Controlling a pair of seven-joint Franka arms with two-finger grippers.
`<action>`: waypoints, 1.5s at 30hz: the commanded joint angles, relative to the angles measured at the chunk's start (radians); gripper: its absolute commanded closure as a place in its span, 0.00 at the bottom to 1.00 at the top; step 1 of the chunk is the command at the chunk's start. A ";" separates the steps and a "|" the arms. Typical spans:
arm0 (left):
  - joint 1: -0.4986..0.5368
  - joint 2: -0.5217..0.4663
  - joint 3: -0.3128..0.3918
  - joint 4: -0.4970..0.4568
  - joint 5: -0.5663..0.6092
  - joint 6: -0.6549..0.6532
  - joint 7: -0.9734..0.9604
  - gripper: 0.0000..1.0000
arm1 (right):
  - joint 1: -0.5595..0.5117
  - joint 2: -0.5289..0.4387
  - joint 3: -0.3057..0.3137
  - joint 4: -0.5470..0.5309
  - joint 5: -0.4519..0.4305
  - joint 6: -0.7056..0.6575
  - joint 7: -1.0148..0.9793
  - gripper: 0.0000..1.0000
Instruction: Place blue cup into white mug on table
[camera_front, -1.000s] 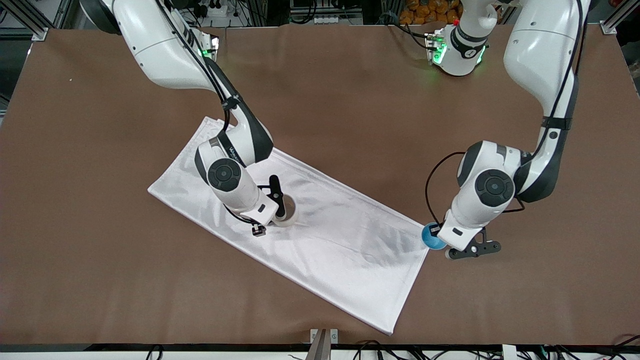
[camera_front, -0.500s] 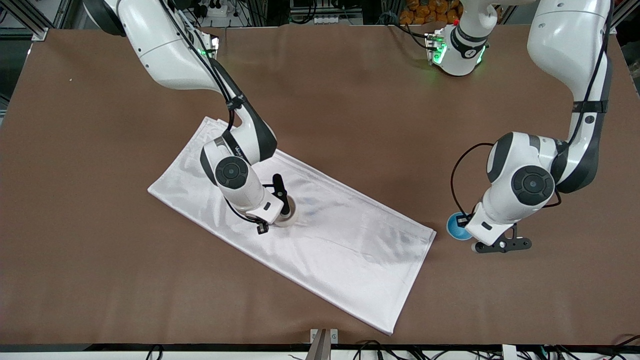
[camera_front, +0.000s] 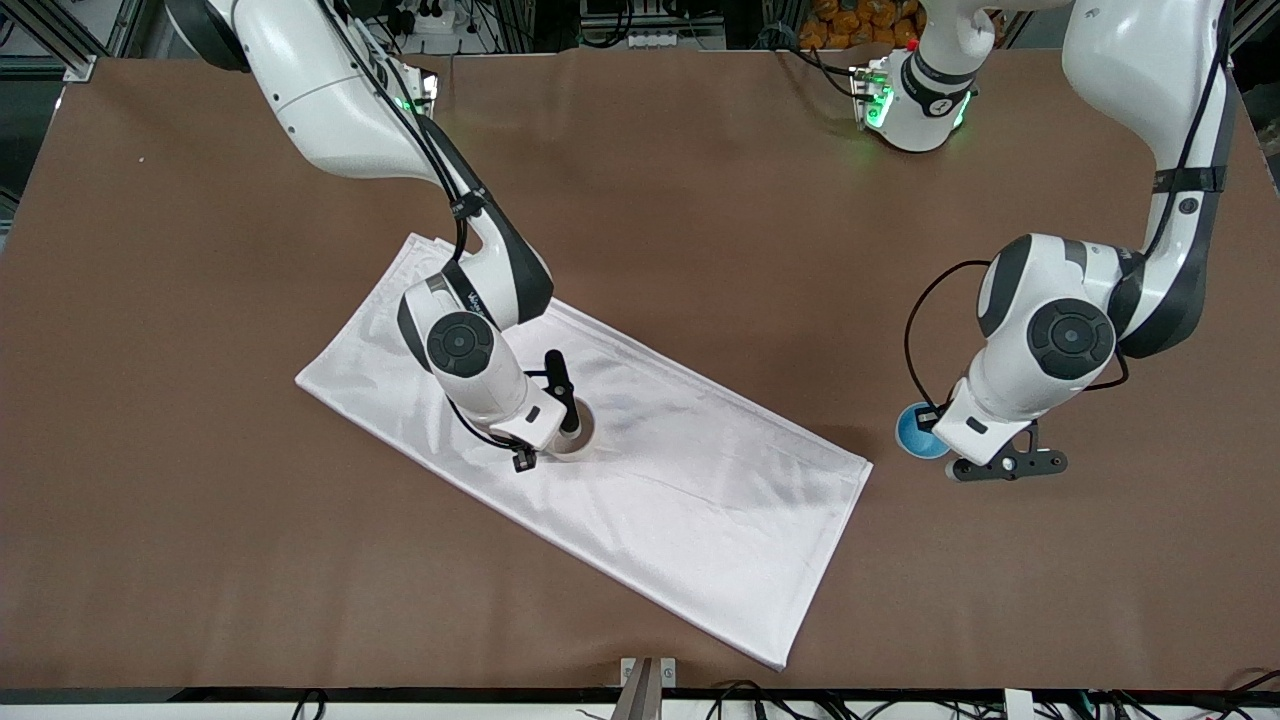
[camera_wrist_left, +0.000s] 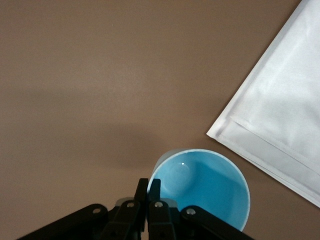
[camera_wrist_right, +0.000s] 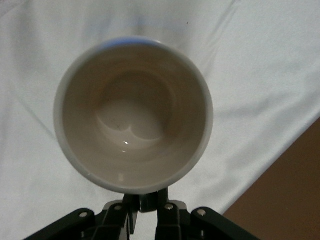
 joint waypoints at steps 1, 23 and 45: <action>0.009 -0.047 -0.007 -0.047 -0.018 -0.005 0.007 1.00 | 0.000 -0.055 0.006 0.000 0.017 -0.063 0.056 1.00; 0.009 -0.140 -0.011 -0.153 -0.041 -0.005 0.010 1.00 | 0.046 -0.124 0.150 -0.006 0.023 -0.227 0.601 1.00; 0.070 -0.257 -0.011 -0.282 -0.145 -0.006 0.166 1.00 | 0.289 -0.066 0.146 -0.001 0.001 -0.216 1.003 1.00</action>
